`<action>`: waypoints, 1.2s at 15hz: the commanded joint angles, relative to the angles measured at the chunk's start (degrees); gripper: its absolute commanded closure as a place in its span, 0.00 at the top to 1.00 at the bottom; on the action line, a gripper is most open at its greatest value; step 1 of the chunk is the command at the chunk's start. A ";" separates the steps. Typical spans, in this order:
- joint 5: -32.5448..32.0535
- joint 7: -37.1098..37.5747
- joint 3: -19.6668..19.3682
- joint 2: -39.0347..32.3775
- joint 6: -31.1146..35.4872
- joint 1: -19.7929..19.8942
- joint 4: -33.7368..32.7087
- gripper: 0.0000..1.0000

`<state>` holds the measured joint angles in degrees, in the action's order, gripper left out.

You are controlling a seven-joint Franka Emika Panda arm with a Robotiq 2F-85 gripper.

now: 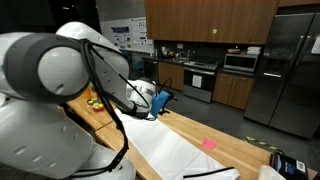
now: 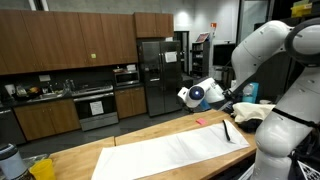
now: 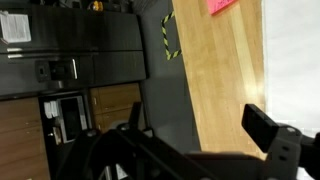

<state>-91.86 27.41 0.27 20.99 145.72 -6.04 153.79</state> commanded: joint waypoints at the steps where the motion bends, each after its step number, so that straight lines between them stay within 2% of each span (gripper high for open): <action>1: 6.74 -1.62 -5.07 9.51 4.25 2.30 4.52 1.00; 5: 12.28 1.10 -10.80 13.94 6.85 3.93 9.16 1.00; 6: 13.05 1.97 -13.15 9.67 7.82 3.37 5.88 1.00; 7: 13.12 3.31 -14.98 9.32 8.68 3.74 6.57 1.00; 8: 12.21 1.49 -12.18 10.69 6.35 3.17 6.59 1.00; 13: 12.16 1.41 -12.60 10.44 6.51 3.10 6.39 1.00; 14: 8.80 3.15 -11.99 10.64 6.63 3.55 6.39 1.00; 16: 10.00 4.22 -14.03 10.14 8.79 3.74 6.31 1.00; 18: 15.37 1.04 -20.50 8.79 13.15 4.67 5.80 1.00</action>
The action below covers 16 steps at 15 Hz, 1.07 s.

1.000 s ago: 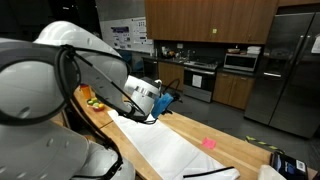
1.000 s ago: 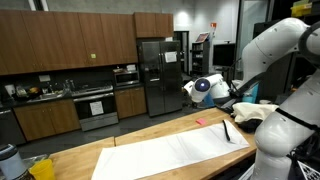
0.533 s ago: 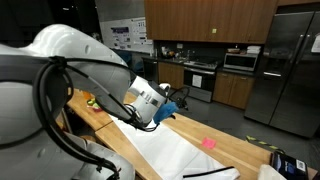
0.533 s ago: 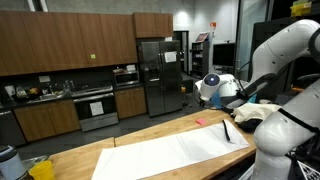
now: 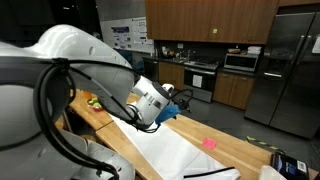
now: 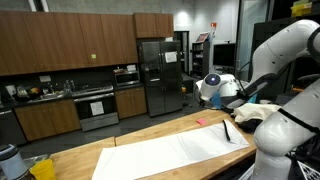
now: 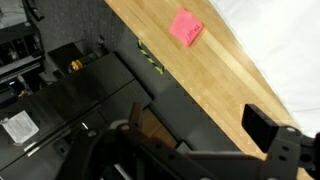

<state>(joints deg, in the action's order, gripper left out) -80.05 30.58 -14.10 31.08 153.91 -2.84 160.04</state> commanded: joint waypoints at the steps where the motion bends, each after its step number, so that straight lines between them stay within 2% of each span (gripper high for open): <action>1: 3.66 -3.99 -10.45 -1.14 7.82 3.13 -0.03 1.00; 5: 7.79 -10.83 -26.87 -5.43 15.28 6.59 -1.29 1.00; 7: 13.37 -15.87 -36.06 -8.91 17.83 5.14 -2.42 1.00; 8: 20.83 -20.08 -35.45 -11.44 20.20 7.63 -1.93 1.00; 9: 22.81 -20.19 -42.54 -10.44 18.50 1.26 -2.07 1.00; 10: 28.00 -22.45 -44.79 -9.99 17.52 -0.71 -1.57 1.00; 13: 40.13 -24.51 -51.72 -5.30 10.39 -11.80 -0.95 1.00; 15: 47.07 -24.96 -53.62 -2.95 6.04 -16.66 -0.99 1.00; 16: 54.27 -27.81 -51.88 -3.38 4.37 -16.98 -1.02 1.00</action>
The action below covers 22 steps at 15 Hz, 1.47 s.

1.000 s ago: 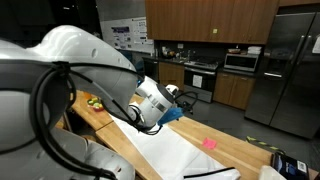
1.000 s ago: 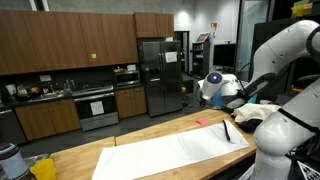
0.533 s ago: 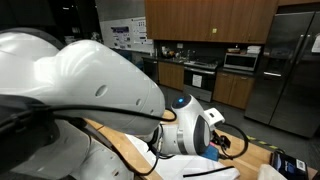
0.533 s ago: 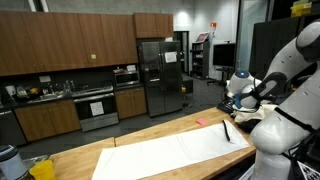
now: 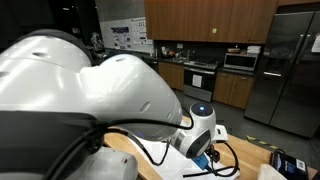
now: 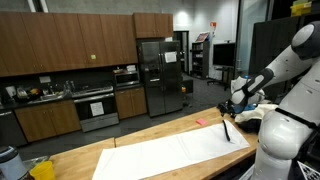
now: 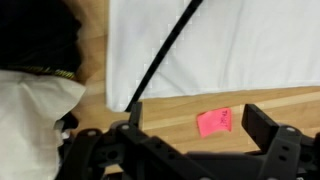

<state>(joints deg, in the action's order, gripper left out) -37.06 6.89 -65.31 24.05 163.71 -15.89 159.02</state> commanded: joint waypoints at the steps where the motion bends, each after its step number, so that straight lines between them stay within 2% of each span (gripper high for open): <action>1: 15.96 -4.91 -0.80 3.73 -7.21 -5.04 -0.38 1.00; 3: 26.73 -9.00 -0.26 3.23 -10.85 -4.81 -0.63 1.00; 5: 37.22 -13.31 0.53 0.63 -14.13 -2.50 -0.60 1.00; 9: 50.27 -16.97 -0.70 -5.19 -18.69 -0.96 -0.66 1.00; 10: 52.15 -17.90 -0.52 -6.98 -20.23 -1.07 -0.94 1.00; 11: 49.75 -16.26 -3.64 -7.05 -21.48 -4.31 -1.42 1.00; 14: 46.19 -15.44 -1.46 -11.62 -24.01 -4.57 -3.12 1.00; 15: 47.87 -16.85 5.01 -15.37 -24.79 0.07 -3.89 1.00; 16: 47.02 -16.70 7.52 -16.10 -24.87 1.49 -4.45 1.00; 18: 43.62 -14.21 15.49 -18.29 -24.89 7.21 -5.87 1.00; 20: 37.98 -10.21 23.47 -19.93 -24.54 12.72 -7.28 1.00; 22: 28.98 -3.80 30.54 -20.18 -24.54 18.01 -8.03 1.00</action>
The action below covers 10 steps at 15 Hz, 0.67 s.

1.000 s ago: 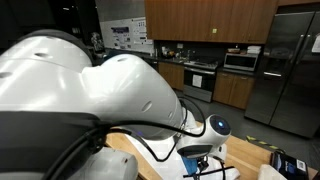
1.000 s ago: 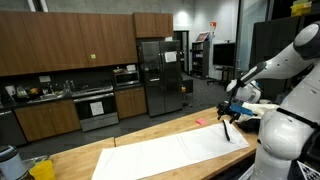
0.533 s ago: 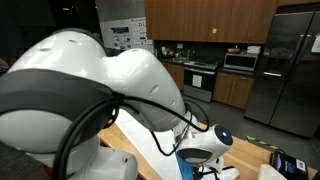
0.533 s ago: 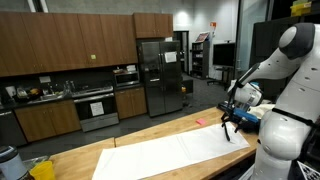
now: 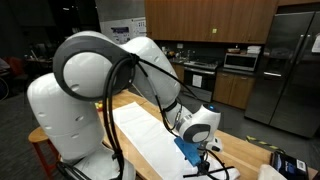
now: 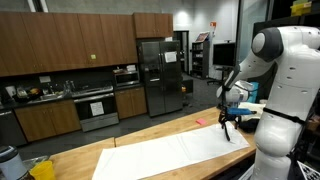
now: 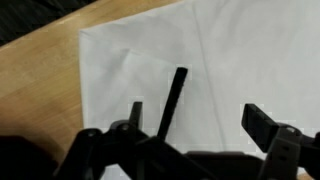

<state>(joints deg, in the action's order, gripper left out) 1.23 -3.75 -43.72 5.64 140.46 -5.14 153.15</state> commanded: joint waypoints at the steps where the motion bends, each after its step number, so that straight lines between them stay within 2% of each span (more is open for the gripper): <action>1: -14.02 9.83 12.13 -2.00 -1.93 9.46 -2.70 1.00; 4: -27.50 16.99 19.79 -1.19 -5.22 15.33 -2.85 1.00; 5: -29.69 17.94 21.30 -0.66 -6.27 16.39 -2.40 1.00; 7: -31.64 18.40 23.31 0.15 -7.22 18.21 -1.03 1.00; 10: -26.90 16.26 24.30 0.40 -5.96 19.86 1.97 1.00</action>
<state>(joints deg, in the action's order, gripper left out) -27.88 13.81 -20.86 4.08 134.27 12.29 151.98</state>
